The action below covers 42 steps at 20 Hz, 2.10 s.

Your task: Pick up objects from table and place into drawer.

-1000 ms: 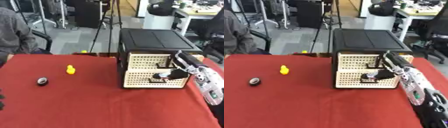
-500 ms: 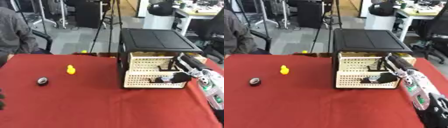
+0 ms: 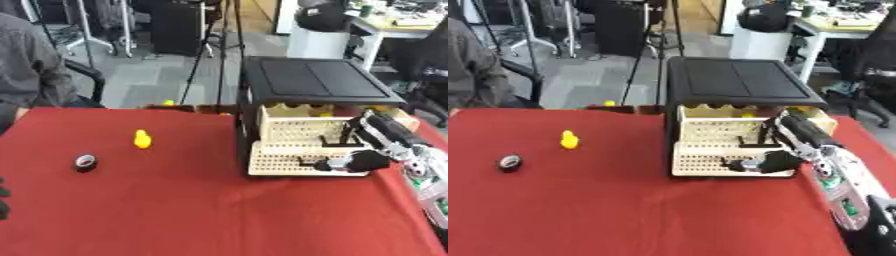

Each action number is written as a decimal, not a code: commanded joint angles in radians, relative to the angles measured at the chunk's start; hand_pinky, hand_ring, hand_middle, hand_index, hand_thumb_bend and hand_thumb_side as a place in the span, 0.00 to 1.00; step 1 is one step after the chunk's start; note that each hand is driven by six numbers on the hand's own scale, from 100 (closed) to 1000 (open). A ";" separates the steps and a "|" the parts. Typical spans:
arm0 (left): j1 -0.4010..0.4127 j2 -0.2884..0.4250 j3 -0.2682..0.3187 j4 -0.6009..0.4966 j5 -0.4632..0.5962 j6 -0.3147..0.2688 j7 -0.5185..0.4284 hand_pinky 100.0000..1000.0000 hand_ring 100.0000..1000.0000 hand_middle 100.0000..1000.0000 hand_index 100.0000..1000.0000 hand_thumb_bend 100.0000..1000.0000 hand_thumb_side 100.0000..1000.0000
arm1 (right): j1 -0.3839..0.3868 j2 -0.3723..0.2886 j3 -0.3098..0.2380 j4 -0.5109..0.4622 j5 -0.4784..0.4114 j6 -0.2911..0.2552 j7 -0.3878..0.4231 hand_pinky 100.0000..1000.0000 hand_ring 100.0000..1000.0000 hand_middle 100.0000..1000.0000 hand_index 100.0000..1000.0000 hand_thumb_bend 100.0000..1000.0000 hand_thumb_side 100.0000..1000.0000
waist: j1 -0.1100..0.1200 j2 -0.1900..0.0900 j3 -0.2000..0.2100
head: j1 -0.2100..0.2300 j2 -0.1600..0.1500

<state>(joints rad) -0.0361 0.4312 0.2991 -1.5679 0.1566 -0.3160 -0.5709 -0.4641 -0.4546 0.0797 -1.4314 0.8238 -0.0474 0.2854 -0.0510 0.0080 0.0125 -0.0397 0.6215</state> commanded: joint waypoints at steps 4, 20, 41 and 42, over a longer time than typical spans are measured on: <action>-0.007 0.021 0.010 -0.014 -0.003 0.001 0.000 0.48 0.51 0.58 0.79 0.08 0.91 | 0.018 -0.044 -0.014 -0.052 -0.015 0.008 0.011 0.11 0.00 0.00 0.35 0.91 0.64 | 0.003 -0.003 -0.005 | 0.004 -0.004; -0.007 0.023 0.012 -0.015 -0.004 0.003 0.001 0.48 0.51 0.58 0.79 0.08 0.91 | 0.074 -0.068 -0.034 -0.161 -0.039 0.022 0.023 0.10 0.00 0.00 0.35 0.91 0.67 | 0.000 -0.002 -0.008 | 0.007 -0.006; -0.008 0.025 0.015 -0.015 -0.005 0.004 0.002 0.47 0.51 0.58 0.79 0.08 0.91 | 0.136 -0.091 -0.049 -0.251 -0.056 0.045 0.042 0.10 0.00 0.00 0.35 0.91 0.67 | -0.003 -0.001 -0.013 | 0.005 -0.008; -0.008 0.024 0.014 -0.015 -0.005 0.004 0.002 0.47 0.51 0.58 0.79 0.08 0.91 | 0.139 -0.091 -0.048 -0.252 -0.056 0.045 0.043 0.10 0.00 0.00 0.35 0.91 0.66 | -0.003 0.000 -0.013 | 0.005 -0.008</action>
<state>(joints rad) -0.0361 0.4312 0.3048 -1.5679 0.1561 -0.3141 -0.5691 -0.3153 -0.5021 0.0505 -1.6551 0.7721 -0.0023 0.3269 -0.0570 0.0141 0.0037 -0.0359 0.6212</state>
